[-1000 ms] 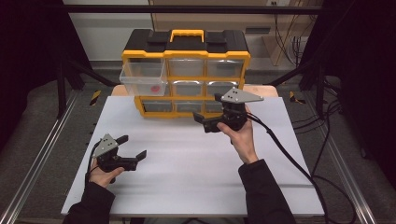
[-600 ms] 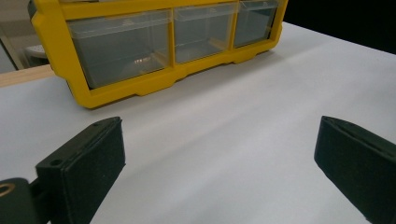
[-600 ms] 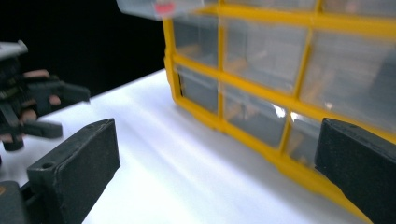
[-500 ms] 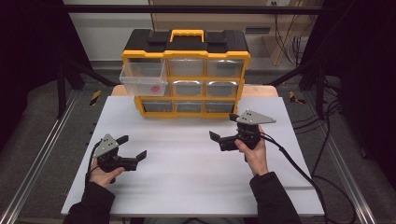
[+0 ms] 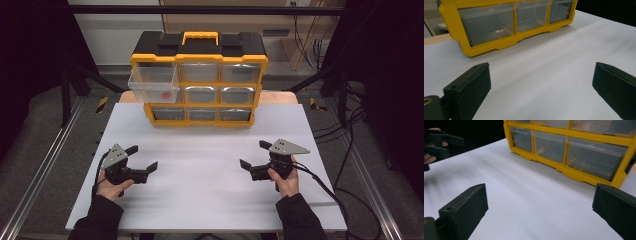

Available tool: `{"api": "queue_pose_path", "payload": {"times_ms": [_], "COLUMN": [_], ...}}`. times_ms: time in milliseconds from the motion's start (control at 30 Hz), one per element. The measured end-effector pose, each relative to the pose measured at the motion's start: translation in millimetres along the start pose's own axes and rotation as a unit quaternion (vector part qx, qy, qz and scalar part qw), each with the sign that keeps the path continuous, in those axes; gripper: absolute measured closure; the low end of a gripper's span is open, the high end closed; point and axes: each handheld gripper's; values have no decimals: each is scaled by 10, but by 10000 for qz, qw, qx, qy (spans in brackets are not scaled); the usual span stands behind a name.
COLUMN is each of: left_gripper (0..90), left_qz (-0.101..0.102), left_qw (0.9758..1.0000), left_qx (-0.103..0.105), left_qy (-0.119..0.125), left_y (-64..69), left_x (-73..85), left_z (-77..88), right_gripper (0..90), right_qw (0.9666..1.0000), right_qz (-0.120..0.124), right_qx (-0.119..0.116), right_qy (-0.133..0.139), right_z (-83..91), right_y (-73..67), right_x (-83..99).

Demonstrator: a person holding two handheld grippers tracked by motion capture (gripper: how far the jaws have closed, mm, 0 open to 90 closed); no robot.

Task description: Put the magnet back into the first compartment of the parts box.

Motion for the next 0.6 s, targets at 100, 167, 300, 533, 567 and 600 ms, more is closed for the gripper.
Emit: {"api": "queue_pose_path", "payload": {"times_ms": [100,167,300,533,567,600], "left_gripper": [14,14,14,14,14,15], "left_qz": [-1,-3,-16,-23,-21,-21], "left_qw": [10000,10000,10000,10000,10000,10000], "left_qx": [0,-1,10,12,10,11], "left_qy": [25,24,13,19,16,13], "left_y": [-4,-5,7,9,9,8], "left_x": [-1,0,2,6,5,5], "left_z": [6,8,2,0,0,-1], "right_gripper": [5,5,4,4,4,4], "right_qw": [10000,10000,9998,9998,9997,9997], "right_qz": [-49,-55,-93,-97,-86,-70], "right_qx": [30,48,158,164,170,164], "right_qy": [56,52,67,109,117,137], "right_z": [67,81,146,185,189,193], "right_y": [72,87,164,199,194,192], "right_x": [142,168,327,408,411,415]}}
Point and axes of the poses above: each handheld gripper's, and its own axes: z roughly backward along the jaws, x roughly out of its underside, y roughly to its right, and after that the axes turned 10 degrees about -y, right-handed
